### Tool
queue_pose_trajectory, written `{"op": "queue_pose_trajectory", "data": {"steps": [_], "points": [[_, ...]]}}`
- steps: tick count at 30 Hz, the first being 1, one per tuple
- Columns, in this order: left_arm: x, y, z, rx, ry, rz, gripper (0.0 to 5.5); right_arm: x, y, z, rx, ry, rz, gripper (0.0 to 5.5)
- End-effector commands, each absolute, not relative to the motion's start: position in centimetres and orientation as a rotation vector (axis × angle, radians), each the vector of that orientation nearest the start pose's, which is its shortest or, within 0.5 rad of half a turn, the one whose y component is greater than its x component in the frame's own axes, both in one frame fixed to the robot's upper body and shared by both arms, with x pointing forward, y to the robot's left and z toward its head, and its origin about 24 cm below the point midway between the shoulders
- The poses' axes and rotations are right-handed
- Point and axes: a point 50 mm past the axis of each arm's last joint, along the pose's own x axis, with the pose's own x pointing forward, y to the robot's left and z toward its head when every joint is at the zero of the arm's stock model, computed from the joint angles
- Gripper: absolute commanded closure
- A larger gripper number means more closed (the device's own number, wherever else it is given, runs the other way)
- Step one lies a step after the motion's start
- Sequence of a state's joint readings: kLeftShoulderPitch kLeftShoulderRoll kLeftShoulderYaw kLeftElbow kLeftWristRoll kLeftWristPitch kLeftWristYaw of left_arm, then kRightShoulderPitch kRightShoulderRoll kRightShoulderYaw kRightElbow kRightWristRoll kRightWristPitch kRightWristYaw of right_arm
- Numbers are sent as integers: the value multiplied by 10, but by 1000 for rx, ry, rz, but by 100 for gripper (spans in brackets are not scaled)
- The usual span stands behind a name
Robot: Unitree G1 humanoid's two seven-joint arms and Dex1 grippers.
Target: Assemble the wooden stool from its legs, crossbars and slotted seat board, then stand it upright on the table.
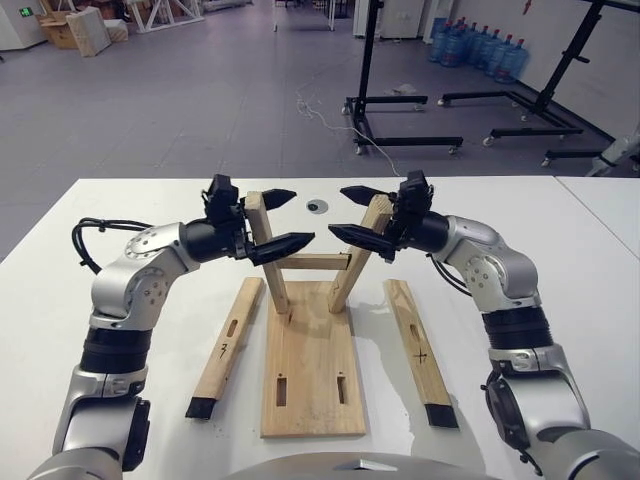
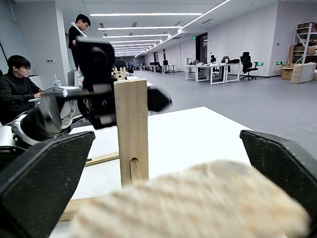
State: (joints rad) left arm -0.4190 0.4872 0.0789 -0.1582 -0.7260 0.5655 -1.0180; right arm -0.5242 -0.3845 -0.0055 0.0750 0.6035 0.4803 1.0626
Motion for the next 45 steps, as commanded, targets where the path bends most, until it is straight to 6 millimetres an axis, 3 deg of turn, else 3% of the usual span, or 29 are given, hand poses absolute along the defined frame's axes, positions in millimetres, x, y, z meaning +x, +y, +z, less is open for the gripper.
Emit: {"op": "queue_pose_trajectory", "data": {"steps": [1, 7, 10, 13, 16, 19, 23, 29, 35, 39, 45], "points": [[268, 180, 181, -165, -121, -1168, 13, 302, -155, 159, 188, -42, 1201, 10], [256, 220, 193, -206, -224, -948, 13, 297, -170, 171, 194, -83, 1153, 10], [230, 254, 195, -185, -262, -723, 13, 284, -186, 185, 262, -144, 1112, 10], [200, 295, 174, -116, -134, -416, 13, 277, -200, 195, 319, -192, 1017, 10], [169, 346, 129, -30, 124, -6, 13, 271, -199, 192, 379, -185, 900, 10], [136, 368, 96, -45, 249, 84, 13, 259, -190, 185, 415, -138, 875, 10], [115, 361, 61, -50, 374, 64, 13, 258, -185, 178, 439, -95, 866, 10], [124, 337, 56, -54, 362, -24, 13, 263, -176, 176, 441, -76, 898, 10], [111, 333, 26, -45, 597, -43, 13, 265, -176, 177, 450, -88, 904, 10], [101, 339, 9, -52, 733, 14, 65, 265, -175, 177, 450, -89, 911, 10], [96, 326, 4, -103, 806, -41, 153, 261, -175, 178, 445, -92, 908, 10]]}}
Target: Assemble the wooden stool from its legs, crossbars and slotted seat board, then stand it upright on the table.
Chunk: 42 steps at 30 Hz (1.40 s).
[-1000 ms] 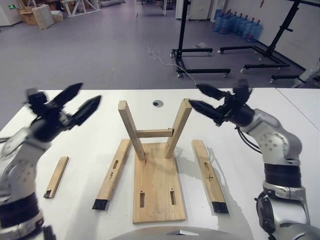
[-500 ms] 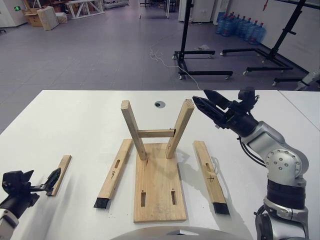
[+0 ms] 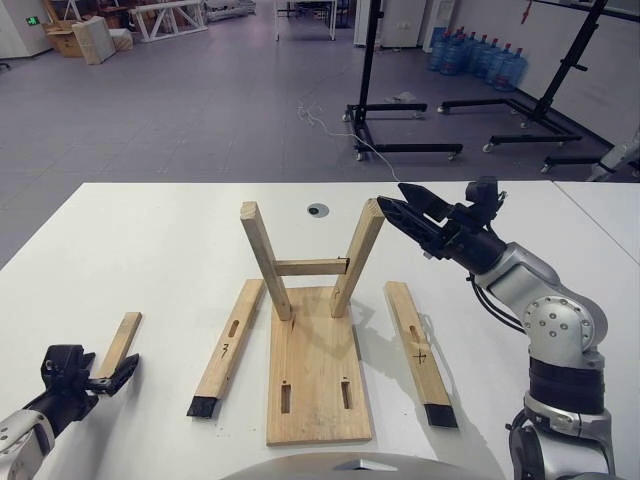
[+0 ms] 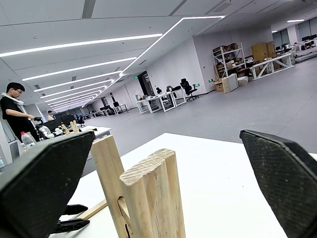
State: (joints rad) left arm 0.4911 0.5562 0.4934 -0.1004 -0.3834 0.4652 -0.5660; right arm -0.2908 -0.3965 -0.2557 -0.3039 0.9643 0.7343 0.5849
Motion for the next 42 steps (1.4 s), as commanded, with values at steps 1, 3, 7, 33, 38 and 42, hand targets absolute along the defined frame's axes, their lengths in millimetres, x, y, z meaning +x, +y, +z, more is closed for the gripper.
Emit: {"op": "queue_pose_trajectory", "data": {"steps": [1, 3, 7, 33, 38, 42], "points": [[98, 324, 4, -118, 809, -60, 165, 260, -175, 177, 445, -95, 897, 10], [95, 324, -2, -141, 840, -74, 193, 256, -176, 174, 447, -95, 882, 10], [88, 325, -15, -168, 880, -69, 243, 255, -177, 173, 457, -97, 876, 10], [172, 273, 97, -61, -195, -61, 422, 248, -183, 212, 622, -236, 1095, 10], [194, 216, 167, 65, -517, -246, 422, 229, -161, 226, 724, -209, 1249, 10], [209, 184, 195, 386, -590, -460, 422, 230, -126, 236, 775, -191, 1255, 10]]}}
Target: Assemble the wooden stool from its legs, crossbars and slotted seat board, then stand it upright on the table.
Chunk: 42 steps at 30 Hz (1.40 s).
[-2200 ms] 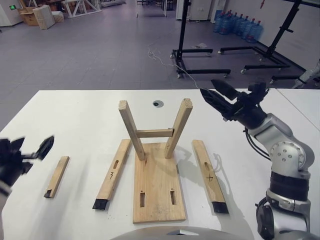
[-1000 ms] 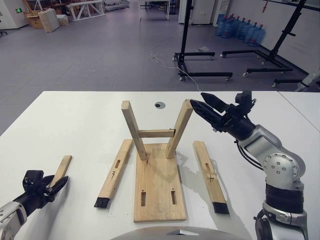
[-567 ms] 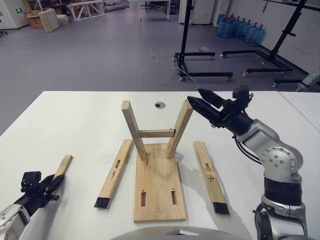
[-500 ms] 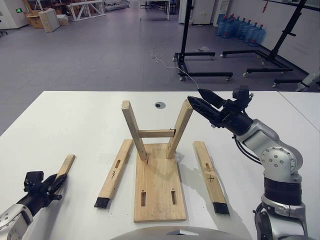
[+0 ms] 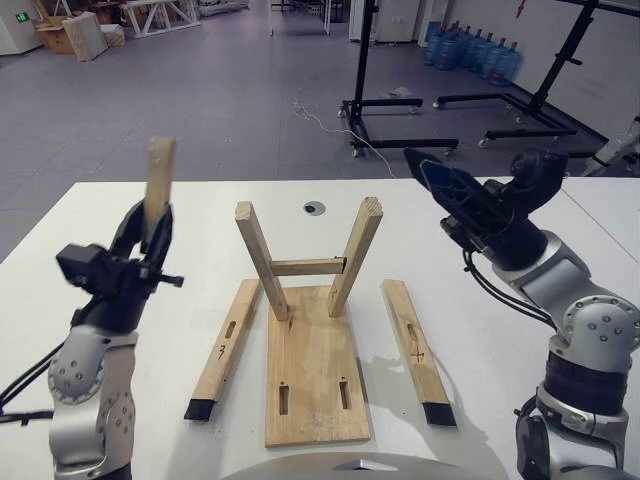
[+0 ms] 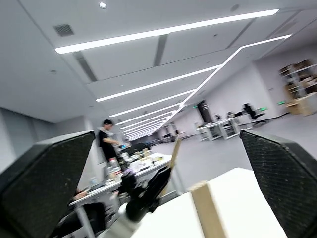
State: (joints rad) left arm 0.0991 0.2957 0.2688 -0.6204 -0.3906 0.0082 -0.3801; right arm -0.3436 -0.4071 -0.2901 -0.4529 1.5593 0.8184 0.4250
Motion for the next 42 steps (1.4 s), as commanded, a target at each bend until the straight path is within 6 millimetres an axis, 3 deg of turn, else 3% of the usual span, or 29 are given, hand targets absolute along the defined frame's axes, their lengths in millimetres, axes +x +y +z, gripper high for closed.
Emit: {"op": "queue_pose_trajectory", "data": {"steps": [1, 5, 13, 24, 42], "points": [[212, 179, 196, 479, -599, -499, 422, 232, -118, 238, 789, -182, 1245, 10], [221, 164, 200, 689, -664, -580, 422, 246, -86, 230, 825, -128, 1168, 10], [229, 151, 196, 655, -690, -644, 422, 267, -58, 220, 880, -128, 1120, 10], [232, 149, 191, 588, -664, -663, 422, 276, -57, 220, 892, -166, 1146, 196], [233, 145, 197, 580, -661, -671, 422, 270, -58, 219, 926, -156, 1191, 489]]}}
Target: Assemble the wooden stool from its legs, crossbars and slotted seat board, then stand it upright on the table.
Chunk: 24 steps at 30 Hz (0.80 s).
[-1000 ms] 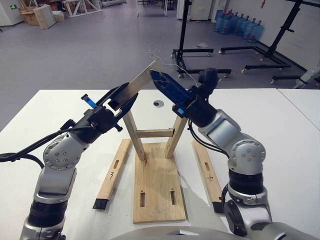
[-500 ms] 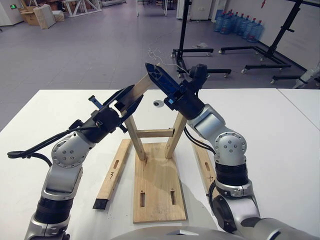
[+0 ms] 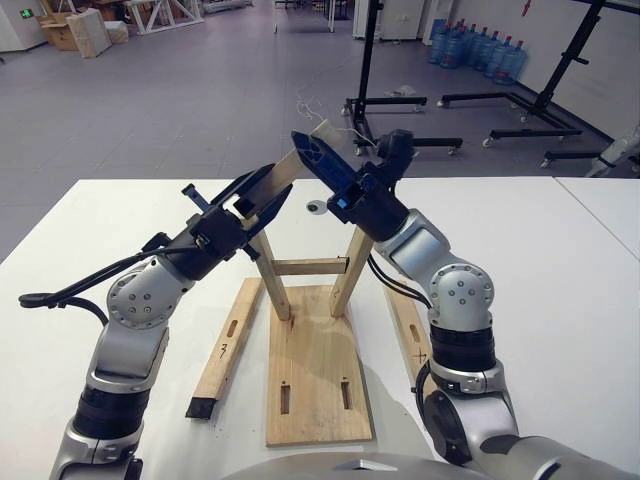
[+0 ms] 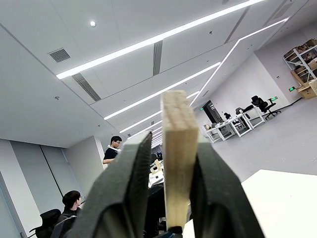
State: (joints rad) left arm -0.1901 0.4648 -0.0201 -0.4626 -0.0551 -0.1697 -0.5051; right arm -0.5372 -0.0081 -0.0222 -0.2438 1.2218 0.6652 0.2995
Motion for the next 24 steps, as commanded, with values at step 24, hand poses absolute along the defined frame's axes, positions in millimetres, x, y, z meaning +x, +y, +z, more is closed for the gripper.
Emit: {"op": "queue_pose_trajectory", "data": {"steps": [24], "points": [[207, 177, 184, 335, -419, -351, 267, 206, -179, 186, 1018, 148, 872, 511]]}}
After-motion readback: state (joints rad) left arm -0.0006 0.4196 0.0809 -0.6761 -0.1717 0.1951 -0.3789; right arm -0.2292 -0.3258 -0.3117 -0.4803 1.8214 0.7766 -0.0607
